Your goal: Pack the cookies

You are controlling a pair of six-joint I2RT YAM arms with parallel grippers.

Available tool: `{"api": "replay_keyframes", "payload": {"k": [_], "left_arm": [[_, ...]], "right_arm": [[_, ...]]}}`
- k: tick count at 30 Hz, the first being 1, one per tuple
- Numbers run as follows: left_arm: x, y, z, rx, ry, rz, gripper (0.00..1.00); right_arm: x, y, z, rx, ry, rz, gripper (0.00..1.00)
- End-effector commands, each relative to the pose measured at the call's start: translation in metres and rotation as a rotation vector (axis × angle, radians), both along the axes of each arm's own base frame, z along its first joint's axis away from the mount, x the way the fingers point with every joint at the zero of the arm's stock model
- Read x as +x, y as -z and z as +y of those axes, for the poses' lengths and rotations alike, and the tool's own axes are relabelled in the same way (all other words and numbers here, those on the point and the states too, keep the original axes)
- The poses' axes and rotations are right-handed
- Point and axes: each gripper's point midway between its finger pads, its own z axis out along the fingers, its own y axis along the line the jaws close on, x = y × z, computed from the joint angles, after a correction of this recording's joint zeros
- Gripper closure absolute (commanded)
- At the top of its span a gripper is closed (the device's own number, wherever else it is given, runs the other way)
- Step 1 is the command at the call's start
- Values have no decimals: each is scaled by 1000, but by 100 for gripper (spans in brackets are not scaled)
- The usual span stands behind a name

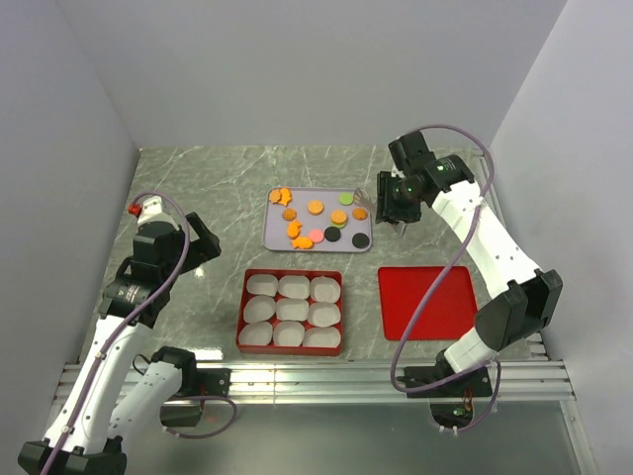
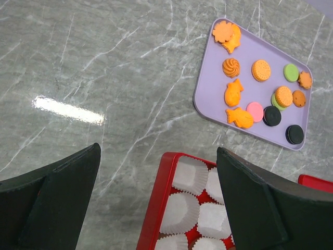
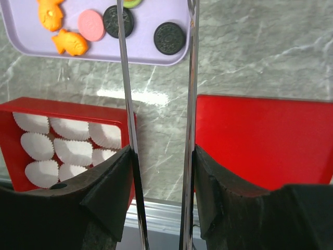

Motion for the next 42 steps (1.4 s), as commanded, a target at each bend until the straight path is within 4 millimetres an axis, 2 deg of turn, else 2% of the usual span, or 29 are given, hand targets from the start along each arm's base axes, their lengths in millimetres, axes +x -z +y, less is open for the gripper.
{"api": "replay_keyframes", "payload": {"k": [1,8,13,18,29,42], "left_arm": [[4,-7,-4,-12,15,-34,0],[4,-7,-4,-12,9,-35,1],[3,-7,-4,-12,11,-37,1],[3,-7,-5,-12,12,-37,1],[2,-8,-3,-11,-1,-41,1],[3,-6,-4,-9,4,-32,1]], "right_arm": [[6,-8,10,28,-24,-46,46],[9,6,33,-2,-95,-13,46],[12,25,48,-73,-134,21,46],[18,34,59,-139,-162,24,46],[28,47,63,-237,-170,42,46],[34,58,73,-234,-189,56,46]]}}
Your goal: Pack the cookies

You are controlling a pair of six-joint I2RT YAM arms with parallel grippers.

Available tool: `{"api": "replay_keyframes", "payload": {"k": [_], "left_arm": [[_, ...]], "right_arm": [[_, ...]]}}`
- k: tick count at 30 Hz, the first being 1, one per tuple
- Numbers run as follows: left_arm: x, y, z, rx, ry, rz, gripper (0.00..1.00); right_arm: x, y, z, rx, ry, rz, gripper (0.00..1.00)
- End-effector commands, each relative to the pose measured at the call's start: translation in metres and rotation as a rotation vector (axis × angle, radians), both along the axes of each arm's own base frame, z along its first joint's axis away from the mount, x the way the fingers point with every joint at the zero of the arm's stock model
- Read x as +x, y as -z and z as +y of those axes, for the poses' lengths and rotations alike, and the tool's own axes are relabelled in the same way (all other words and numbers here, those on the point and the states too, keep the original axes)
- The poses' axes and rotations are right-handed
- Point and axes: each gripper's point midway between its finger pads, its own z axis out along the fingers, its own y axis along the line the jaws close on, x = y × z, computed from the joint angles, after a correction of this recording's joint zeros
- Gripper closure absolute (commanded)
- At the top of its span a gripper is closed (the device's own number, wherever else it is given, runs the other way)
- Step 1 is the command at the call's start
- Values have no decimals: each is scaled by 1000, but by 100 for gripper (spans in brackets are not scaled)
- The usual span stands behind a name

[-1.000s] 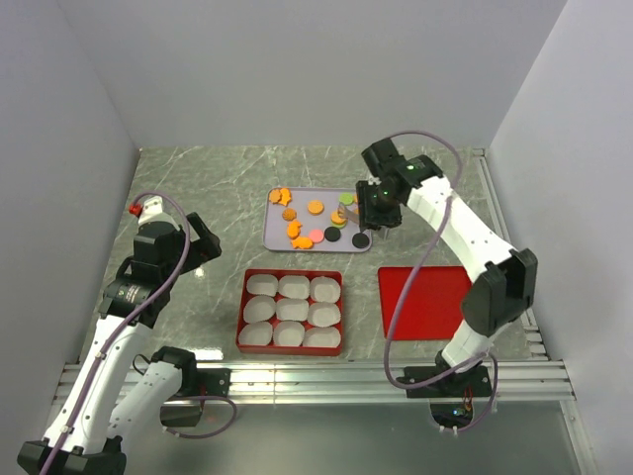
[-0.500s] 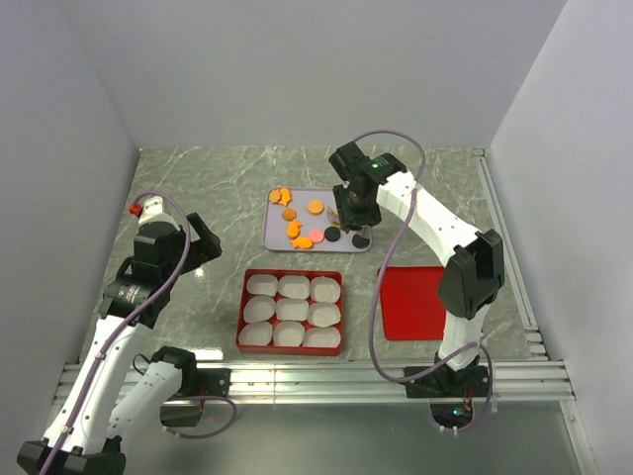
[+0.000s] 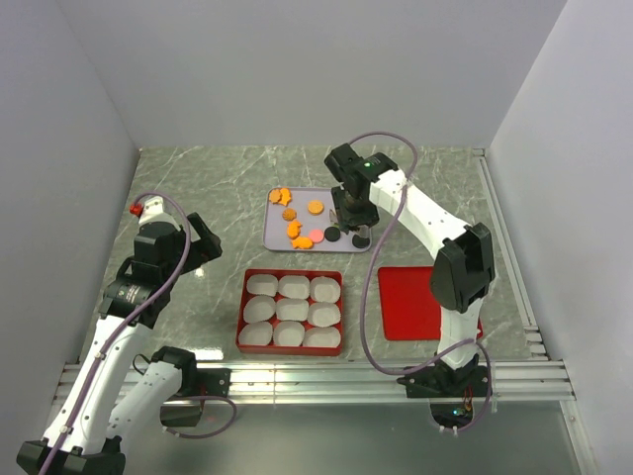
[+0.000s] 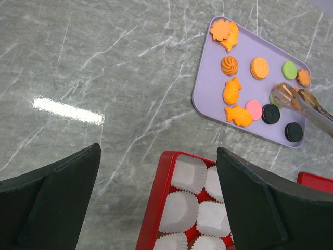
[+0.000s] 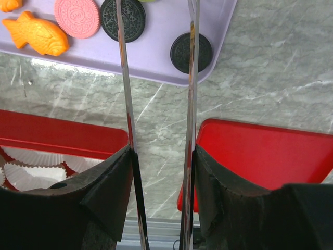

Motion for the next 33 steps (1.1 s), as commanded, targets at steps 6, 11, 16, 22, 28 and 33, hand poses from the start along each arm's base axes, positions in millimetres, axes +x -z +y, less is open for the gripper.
{"api": "replay_keyframes", "payload": {"k": [6,11,16,22,28,33], "left_arm": [[4,-6,0,-10,-9,-31,1],[4,-6,-1,-10,-7,-31,1],[4,-5,-1,-9,-7,-28,1],[4,-6,-1,-9,-7,-29,1],[5,-7,-1,-10,-7,-32,0],[4,-6,0,-10,-9,-32,1]], "right_arm": [[11,-13,9,11,-11,-53,46],[14,-12,9,2,-10,-54,50],[15,-13,9,-4,-10,-60,59],[17,-18,7,-12,-11,-70,63],[18,-29,6,-9,-9,-87,64],[18,-38,7,4,-7,-101,64]]}}
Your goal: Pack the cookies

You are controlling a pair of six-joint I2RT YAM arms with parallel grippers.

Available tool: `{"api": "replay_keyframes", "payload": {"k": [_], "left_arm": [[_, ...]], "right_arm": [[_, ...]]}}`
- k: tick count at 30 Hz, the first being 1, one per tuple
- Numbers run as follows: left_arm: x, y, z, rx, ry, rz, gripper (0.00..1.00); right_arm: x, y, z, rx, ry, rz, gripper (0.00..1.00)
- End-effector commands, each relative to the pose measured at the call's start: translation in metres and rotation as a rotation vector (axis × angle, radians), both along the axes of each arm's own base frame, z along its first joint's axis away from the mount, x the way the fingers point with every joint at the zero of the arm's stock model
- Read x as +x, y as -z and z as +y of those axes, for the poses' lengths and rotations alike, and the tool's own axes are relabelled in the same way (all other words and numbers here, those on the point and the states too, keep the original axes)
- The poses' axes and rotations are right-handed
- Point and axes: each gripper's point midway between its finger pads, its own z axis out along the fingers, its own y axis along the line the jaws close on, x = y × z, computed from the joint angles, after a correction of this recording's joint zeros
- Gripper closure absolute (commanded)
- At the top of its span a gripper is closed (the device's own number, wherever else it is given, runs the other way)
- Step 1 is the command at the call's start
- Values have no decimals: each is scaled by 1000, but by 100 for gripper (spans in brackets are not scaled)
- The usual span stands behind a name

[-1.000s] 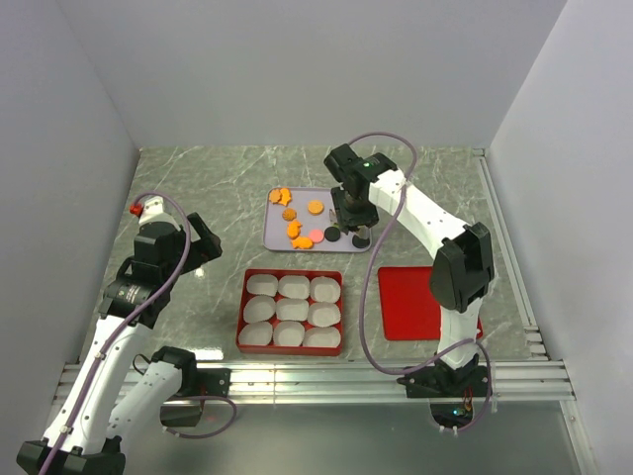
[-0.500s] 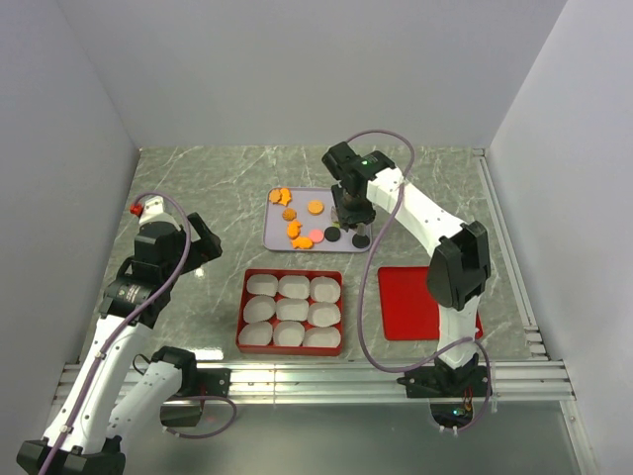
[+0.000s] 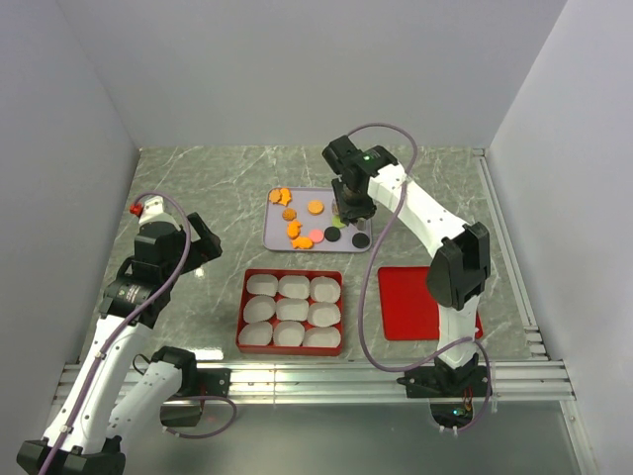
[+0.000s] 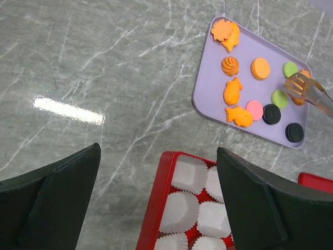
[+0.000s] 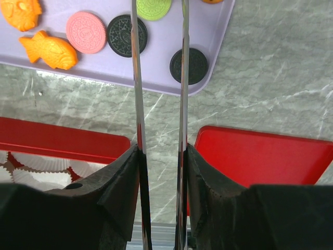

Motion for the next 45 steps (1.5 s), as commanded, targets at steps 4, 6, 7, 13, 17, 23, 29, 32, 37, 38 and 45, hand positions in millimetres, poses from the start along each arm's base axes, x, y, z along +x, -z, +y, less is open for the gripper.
{"api": "replay_keyframes", "payload": {"k": [4,6,7,13,17,23,29,32,37,38,45], "left_arm": [[3,-6,-2,-13,0,-33,0],[3,-8,-2,-15,3,-42,1],[3,-8,-2,-16,3,-43,0],[3,-9,-3,-16,5,-43,1],[3,-7,0,-10,-15,-30,1],[2,-6,6,-10,-53,-24,1],[3,-5,4,-11,-39,-24,1],[2,-5,3,-13,-38,-24,1],[1,-7,4,-14,-38,-34,1],[2,-7,4,-14,-38,-36,1],[1,-8,4,-15,-40,-37,2]], "right_arm": [[6,-40,1,26,-6,-95,64],[5,-46,4,51,-12,-103,64],[2,-51,6,70,-15,-111,64],[-16,-72,24,156,-62,-138,64],[-32,-81,38,181,-113,-145,64],[-66,-85,63,203,-222,-138,64],[-109,-83,89,228,-356,-120,64],[-127,-80,98,221,-407,-104,64],[-156,-72,115,204,-509,-76,64],[-159,-71,116,197,-518,-72,64],[-183,-66,126,194,-592,-40,64]]}}
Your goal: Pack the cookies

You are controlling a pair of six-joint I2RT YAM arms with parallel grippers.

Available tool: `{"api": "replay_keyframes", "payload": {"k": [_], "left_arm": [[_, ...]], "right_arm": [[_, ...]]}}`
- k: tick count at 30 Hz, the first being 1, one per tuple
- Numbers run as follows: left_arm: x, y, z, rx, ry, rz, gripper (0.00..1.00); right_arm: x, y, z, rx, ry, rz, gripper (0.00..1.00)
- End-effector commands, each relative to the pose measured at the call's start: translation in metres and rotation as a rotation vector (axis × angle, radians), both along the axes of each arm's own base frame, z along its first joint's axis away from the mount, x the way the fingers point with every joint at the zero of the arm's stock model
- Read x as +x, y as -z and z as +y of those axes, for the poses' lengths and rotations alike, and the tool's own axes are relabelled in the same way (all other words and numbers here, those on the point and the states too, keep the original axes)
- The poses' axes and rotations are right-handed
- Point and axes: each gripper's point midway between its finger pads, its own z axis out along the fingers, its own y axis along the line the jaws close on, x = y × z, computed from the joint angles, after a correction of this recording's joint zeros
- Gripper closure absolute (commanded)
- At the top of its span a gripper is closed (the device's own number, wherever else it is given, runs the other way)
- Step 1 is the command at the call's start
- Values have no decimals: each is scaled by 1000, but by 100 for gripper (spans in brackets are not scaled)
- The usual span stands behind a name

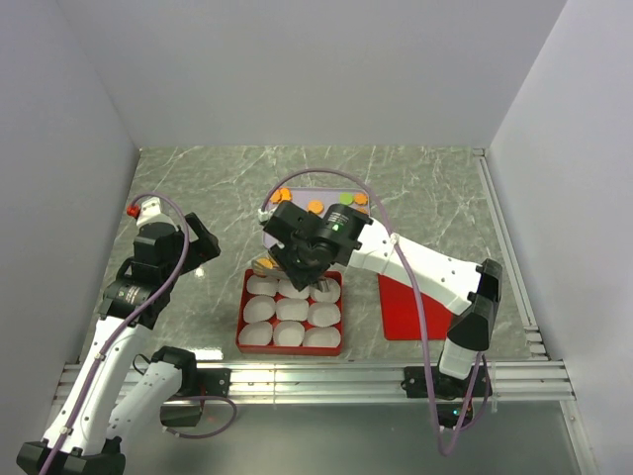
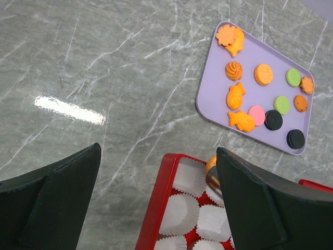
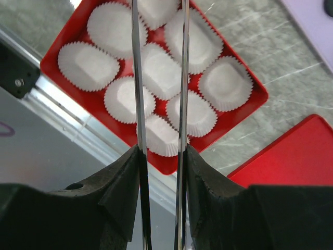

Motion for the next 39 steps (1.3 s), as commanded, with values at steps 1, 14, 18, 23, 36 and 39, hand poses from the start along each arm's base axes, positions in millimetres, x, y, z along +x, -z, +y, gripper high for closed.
{"api": "replay_keyframes", "payload": {"k": [1,14,18,23,36,39], "left_arm": [[2,-8,0,-8,-8,-34,2],[1,-8,2,-8,-18,-40,2],[1,-7,2,-8,-20,-37,2],[1,-8,3,-6,-23,-37,2],[1,-8,4,-6,-35,-39,2],[0,-8,5,-6,-36,-41,2]], "right_arm": [[-9,-13,3,40,-43,-24,65],[-11,5,10,-13,-63,-14,57],[-8,9,11,-28,-64,-25,53],[-2,12,10,-53,-54,-44,49],[10,-6,12,-27,-27,-102,43],[15,-20,14,10,-11,-119,43]]}}
